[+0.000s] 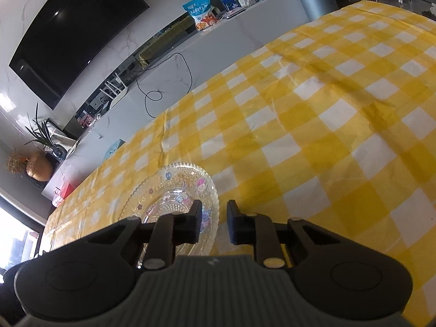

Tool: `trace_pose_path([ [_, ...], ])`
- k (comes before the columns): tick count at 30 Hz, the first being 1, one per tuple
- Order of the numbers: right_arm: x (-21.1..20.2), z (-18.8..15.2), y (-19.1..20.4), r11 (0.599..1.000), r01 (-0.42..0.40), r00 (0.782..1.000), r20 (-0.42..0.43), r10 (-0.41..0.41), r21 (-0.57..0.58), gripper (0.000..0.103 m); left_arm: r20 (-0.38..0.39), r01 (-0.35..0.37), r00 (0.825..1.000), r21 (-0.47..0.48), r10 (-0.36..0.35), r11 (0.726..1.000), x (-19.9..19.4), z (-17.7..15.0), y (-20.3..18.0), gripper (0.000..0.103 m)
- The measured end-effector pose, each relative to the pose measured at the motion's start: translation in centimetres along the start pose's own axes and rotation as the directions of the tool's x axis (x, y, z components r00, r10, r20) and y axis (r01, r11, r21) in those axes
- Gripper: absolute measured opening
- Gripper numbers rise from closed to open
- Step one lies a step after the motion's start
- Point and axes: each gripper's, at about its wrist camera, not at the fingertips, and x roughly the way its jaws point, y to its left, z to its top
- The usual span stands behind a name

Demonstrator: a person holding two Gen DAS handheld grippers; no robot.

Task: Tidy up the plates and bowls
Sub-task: 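Move both tools to the clear glass plate rim and close them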

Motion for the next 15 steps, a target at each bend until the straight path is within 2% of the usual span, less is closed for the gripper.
trace_pose_path([
  [3,0.27,0.11,-0.04,1.0,-0.006,1.0,-0.002,0.006,0.008,0.014,-0.001,0.002,1.0,0.004,-0.002,1.0,0.23,0.03,-0.2,0.025],
  [5,0.48,0.21,0.01,1.0,-0.01,1.0,-0.004,0.01,0.01,0.012,0.004,-0.013,1.0,0.008,0.013,1.0,0.23,0.04,-0.35,0.021],
  [8,0.62,0.27,0.11,1.0,-0.001,1.0,-0.005,0.001,0.003,0.007,0.004,-0.019,1.0,0.008,0.019,1.0,0.27,0.12,-0.32,0.019],
  [15,0.32,0.26,0.24,1.0,0.005,1.0,-0.017,-0.005,0.006,0.007,0.017,-0.028,0.999,0.019,0.028,0.999,-0.5,-0.25,-0.49,0.018],
])
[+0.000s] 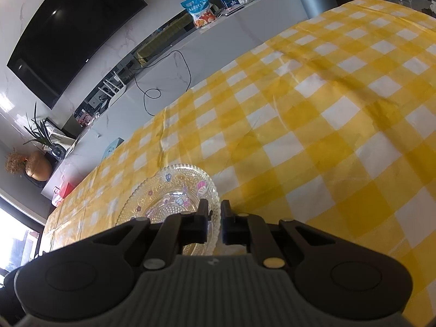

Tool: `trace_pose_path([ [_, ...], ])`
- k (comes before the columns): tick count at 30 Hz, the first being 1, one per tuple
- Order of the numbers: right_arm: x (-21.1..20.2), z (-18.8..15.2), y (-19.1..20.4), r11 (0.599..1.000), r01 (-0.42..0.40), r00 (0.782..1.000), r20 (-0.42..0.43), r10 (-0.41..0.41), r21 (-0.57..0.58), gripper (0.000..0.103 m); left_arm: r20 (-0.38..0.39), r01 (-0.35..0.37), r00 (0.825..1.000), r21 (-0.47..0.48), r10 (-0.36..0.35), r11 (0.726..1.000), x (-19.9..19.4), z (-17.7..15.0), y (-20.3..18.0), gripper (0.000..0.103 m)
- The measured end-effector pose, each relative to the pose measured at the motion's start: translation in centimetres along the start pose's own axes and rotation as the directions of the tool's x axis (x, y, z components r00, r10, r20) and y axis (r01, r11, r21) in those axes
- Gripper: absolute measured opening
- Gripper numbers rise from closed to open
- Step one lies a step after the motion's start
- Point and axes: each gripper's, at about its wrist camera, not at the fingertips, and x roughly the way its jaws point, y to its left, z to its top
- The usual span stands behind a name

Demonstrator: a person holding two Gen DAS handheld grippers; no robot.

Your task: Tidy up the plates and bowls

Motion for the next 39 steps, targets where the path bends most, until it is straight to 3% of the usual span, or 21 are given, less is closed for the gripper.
trace_pose_path([
  [16,-4.6,-3.2,-0.5,0.999,-0.012,0.999,-0.03,0.012,0.031,0.006,-0.019,0.023,1.0,-0.019,-0.023,1.0,-4.2,-2.5,1.3,0.018],
  [25,-5.6,-5.5,-1.3,0.999,0.002,0.999,-0.039,-0.001,0.036,0.006,-0.059,0.033,0.998,-0.02,-0.034,0.999,-4.2,-4.0,2.3,0.018],
  [30,-5.4,-5.2,-1.2,1.0,-0.009,1.0,-0.017,0.009,0.007,0.012,-0.041,0.05,0.998,-0.027,-0.051,0.998,-4.1,-3.8,2.6,0.023],
  [32,-5.3,-4.8,-1.3,1.0,-0.008,1.0,-0.007,0.008,0.003,0.022,-0.037,0.049,0.998,-0.038,-0.051,0.998,-3.8,-3.7,2.8,0.026],
  [39,-4.7,-4.3,-1.6,0.999,-0.032,0.999,0.001,0.032,-0.008,0.019,-0.004,0.075,0.997,-0.032,-0.075,0.997,-3.4,-3.8,2.8,0.028],
])
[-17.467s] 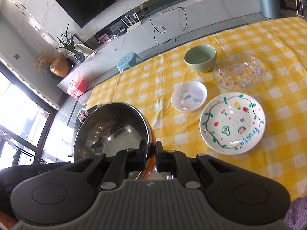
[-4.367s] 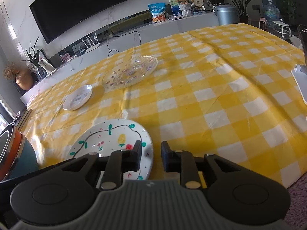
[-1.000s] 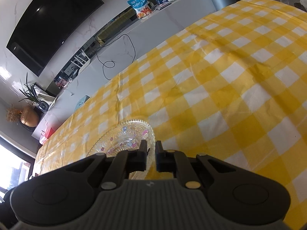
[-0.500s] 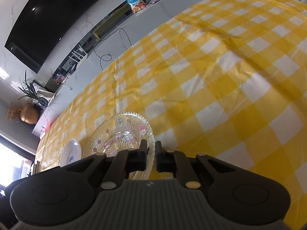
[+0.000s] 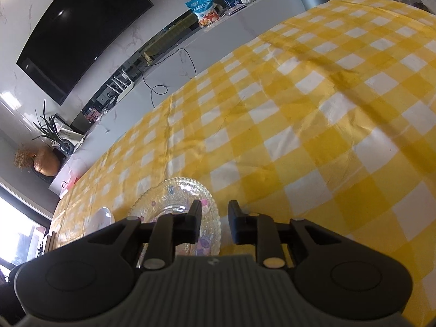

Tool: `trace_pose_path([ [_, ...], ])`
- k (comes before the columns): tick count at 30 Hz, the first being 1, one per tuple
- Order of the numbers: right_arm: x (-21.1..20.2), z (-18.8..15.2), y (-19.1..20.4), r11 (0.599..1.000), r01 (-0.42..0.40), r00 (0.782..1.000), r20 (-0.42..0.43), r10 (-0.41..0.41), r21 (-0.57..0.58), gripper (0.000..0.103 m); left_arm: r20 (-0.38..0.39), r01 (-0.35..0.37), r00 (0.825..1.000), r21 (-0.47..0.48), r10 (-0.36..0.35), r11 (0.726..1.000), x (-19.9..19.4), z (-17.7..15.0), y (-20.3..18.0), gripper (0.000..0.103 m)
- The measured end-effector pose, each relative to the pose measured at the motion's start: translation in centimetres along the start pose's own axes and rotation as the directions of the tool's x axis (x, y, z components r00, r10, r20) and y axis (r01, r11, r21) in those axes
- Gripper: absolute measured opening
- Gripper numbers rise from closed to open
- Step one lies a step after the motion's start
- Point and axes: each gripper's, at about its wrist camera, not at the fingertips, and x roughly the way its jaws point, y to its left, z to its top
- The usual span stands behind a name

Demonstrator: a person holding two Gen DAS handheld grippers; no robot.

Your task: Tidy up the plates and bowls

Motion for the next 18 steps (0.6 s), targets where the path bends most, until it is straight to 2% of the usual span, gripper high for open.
trace_pose_path([
  [2,0.2,-0.2,0.1,1.0,-0.005,1.0,-0.005,0.005,-0.002,0.012,0.004,0.001,1.0,0.007,-0.001,1.0,0.0,-0.1,0.0,0.022],
  [4,0.2,-0.3,0.1,1.0,-0.004,1.0,-0.001,0.004,0.002,0.009,0.008,-0.001,1.0,0.004,0.0,1.0,0.0,-0.1,0.1,0.02],
  [18,-0.5,-0.3,0.5,1.0,0.005,1.0,-0.012,-0.004,0.014,0.006,0.036,0.005,0.999,-0.016,-0.005,1.0,-2.0,0.1,0.1,0.016],
])
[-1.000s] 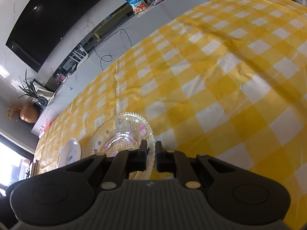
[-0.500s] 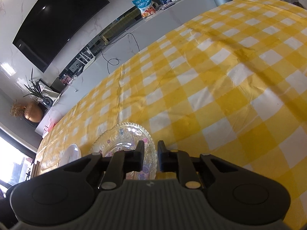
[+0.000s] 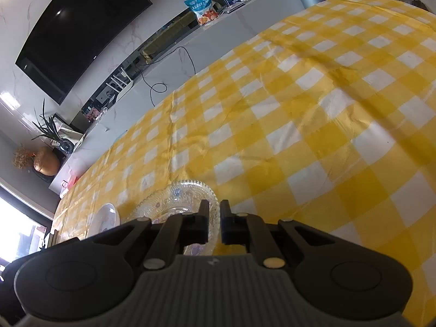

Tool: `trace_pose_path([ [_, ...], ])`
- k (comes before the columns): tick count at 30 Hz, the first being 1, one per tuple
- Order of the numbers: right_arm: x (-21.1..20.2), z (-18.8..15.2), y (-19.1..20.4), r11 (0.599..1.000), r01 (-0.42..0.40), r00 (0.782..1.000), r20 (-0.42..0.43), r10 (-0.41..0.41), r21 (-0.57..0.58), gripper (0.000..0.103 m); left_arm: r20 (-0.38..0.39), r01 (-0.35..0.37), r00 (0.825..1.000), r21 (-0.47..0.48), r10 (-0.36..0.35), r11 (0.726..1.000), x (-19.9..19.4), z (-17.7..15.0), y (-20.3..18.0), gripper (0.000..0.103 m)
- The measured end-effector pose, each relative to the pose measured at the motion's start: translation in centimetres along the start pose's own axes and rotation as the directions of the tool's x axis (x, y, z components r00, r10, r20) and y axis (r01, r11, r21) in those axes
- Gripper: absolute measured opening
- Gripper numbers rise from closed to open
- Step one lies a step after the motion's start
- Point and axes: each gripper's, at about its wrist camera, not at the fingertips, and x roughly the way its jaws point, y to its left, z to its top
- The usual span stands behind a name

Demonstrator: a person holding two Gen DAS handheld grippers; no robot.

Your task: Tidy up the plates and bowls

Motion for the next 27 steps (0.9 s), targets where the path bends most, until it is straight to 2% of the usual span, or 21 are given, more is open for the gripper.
trace_pose_path([
  [7,-1.9,-1.0,0.3,1.0,-0.004,1.0,0.004,0.004,-0.002,0.005,-0.006,-0.005,1.0,0.011,0.005,1.0,-2.1,-1.0,0.2,0.016],
  [27,-8.6,-6.8,0.5,1.0,0.002,1.0,-0.001,-0.002,0.007,0.005,-0.025,0.015,1.0,0.071,-0.014,0.997,-8.7,-5.2,1.5,0.016],
])
